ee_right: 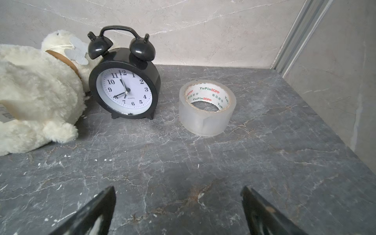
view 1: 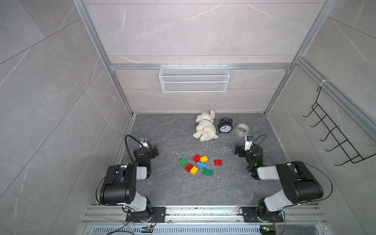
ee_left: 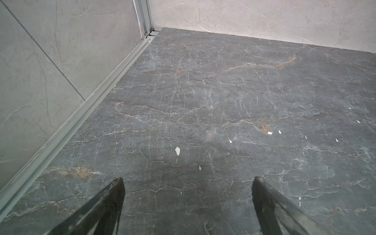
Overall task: Assemble the letter r with lego
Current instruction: Pick up the lego brick from the center of the board.
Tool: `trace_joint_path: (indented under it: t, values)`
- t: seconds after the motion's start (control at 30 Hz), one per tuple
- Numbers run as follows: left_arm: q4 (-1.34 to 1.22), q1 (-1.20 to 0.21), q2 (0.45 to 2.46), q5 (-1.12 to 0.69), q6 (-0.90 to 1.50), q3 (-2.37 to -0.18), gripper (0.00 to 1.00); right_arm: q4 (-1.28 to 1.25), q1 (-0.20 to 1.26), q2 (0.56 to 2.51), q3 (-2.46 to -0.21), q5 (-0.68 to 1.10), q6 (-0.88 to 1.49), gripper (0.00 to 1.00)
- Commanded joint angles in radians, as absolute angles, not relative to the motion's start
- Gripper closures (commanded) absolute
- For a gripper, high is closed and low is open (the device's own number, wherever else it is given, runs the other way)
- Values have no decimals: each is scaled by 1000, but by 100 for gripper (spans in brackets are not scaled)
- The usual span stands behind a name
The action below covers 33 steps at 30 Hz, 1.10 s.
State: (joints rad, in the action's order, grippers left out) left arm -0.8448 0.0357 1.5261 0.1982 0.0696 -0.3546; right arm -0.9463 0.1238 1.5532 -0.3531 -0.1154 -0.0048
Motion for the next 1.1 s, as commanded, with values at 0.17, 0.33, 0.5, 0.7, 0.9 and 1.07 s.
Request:
trace_joint_path:
  t: [0.17, 0.33, 0.5, 0.7, 0.9, 1.07]
  values:
    - [-865, 43, 1499, 182, 43, -351, 0, -941, 121, 1534, -344, -108, -18, 1]
    - [-864, 43, 1499, 182, 43, -349, 0, -940, 121, 1534, -344, -107, -17, 1]
    - [-865, 43, 1499, 184, 43, -350, 0, -939, 121, 1534, -344, -108, -18, 1]
    - [-865, 43, 1499, 183, 43, -348, 0, -939, 121, 1534, -344, -107, -17, 1]
    - [-865, 43, 1500, 182, 45, -351, 0, -933, 116, 1533, -348, -97, -14, 1]
    - [-826, 43, 1471, 222, 64, -364, 0, -822, 114, 1480, -383, -158, 9, 1]
